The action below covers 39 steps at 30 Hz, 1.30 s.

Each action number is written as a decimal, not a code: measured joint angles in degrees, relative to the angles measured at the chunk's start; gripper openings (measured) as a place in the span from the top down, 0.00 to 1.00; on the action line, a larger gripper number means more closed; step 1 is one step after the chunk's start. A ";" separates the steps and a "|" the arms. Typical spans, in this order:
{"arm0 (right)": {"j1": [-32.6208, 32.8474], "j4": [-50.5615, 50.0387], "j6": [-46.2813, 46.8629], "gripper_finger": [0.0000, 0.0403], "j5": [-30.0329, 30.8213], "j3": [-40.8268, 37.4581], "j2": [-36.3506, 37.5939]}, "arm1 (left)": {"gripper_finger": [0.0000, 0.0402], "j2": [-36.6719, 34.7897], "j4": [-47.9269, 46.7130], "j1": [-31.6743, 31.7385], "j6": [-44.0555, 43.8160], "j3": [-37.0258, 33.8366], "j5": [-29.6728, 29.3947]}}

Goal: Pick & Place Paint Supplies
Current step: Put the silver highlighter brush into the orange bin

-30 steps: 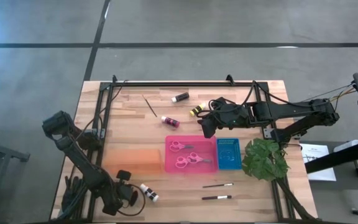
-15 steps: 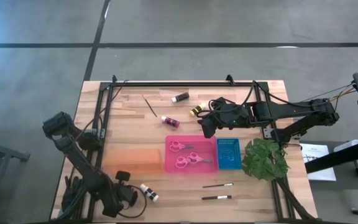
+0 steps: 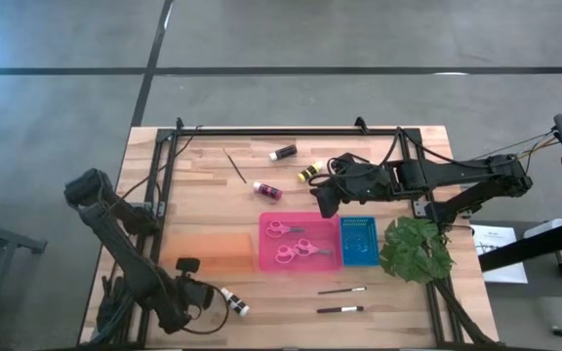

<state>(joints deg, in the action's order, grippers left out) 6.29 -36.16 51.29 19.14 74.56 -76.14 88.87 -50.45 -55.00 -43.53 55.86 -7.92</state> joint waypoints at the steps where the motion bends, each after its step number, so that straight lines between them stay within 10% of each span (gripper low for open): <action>1: 0.09 0.00 -0.07 0.61 0.00 0.00 0.00 | 0.86 -0.46 -1.15 0.16 0.01 -0.01 -0.32; 39: 0.98 -0.05 -0.53 0.61 0.49 -0.60 0.00 | 0.86 -11.45 -2.95 12.27 5.99 -7.12 -1.41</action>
<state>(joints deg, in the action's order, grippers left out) 7.27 -36.21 50.76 19.63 73.97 -76.14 77.42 -53.40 -42.74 -37.54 48.74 -9.33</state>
